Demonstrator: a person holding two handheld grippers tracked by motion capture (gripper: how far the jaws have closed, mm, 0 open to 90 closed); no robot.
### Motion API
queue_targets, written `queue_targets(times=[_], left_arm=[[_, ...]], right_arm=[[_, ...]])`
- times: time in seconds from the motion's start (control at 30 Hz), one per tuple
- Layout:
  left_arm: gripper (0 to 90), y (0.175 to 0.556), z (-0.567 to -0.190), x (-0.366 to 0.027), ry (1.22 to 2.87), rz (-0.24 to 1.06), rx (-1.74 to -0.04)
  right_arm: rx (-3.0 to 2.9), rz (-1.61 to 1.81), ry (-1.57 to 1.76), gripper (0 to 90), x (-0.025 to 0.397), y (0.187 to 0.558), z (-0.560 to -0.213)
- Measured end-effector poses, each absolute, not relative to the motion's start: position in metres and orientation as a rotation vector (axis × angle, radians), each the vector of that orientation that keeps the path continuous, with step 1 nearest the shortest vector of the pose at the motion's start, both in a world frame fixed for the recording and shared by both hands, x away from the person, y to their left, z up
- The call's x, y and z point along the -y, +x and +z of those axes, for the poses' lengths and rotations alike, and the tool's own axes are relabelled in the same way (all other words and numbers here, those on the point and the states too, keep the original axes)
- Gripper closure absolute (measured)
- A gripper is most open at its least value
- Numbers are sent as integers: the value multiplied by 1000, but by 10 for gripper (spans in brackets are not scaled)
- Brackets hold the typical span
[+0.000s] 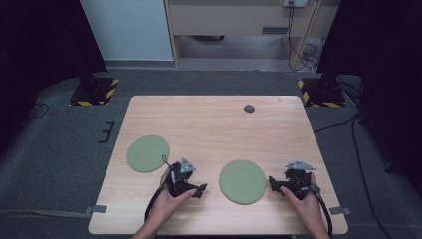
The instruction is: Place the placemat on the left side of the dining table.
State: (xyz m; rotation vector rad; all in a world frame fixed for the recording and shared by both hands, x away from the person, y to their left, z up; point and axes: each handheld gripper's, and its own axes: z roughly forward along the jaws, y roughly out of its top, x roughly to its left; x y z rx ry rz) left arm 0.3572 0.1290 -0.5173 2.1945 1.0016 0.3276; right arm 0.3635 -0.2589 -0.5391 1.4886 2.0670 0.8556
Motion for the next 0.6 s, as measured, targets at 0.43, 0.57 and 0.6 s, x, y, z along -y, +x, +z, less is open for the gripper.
queue_targets(times=[0.43,0.57,0.6], left_arm=[[41,361,-528,-111,2226,315,-994],[31,361,-531,-107,2234,342,-985],[31,361,-531,-106,2230,343,-986]], right_arm=[[-2068,856,1489,8,259,363,-539],[-2068,856,1488,8,259,363,-539],[-2068,856,1488,8,259,363,-539]])
